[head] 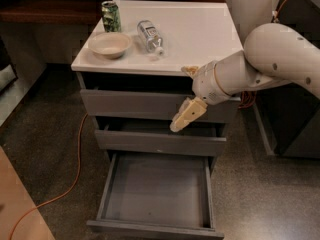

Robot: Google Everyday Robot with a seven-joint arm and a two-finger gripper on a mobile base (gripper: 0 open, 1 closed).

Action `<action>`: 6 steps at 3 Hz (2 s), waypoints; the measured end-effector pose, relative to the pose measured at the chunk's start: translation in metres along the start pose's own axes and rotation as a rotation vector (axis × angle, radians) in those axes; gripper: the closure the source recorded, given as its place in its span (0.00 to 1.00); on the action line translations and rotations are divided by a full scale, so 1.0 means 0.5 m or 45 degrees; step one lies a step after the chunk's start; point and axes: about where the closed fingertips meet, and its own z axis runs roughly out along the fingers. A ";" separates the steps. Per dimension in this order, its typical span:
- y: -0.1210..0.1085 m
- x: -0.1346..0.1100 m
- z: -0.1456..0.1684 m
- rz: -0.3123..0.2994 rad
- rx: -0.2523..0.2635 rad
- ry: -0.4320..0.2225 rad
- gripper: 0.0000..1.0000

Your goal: Place blue plastic bottle into bottom drawer

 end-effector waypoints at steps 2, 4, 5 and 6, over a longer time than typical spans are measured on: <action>-0.018 -0.015 0.000 0.058 -0.014 -0.039 0.00; -0.114 -0.057 0.007 0.257 -0.070 -0.105 0.00; -0.188 -0.084 0.033 0.369 -0.060 -0.097 0.00; -0.237 -0.096 0.050 0.446 -0.014 -0.095 0.00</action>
Offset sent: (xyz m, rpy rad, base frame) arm 0.0275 0.0053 0.0241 0.1398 0.0940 -0.0562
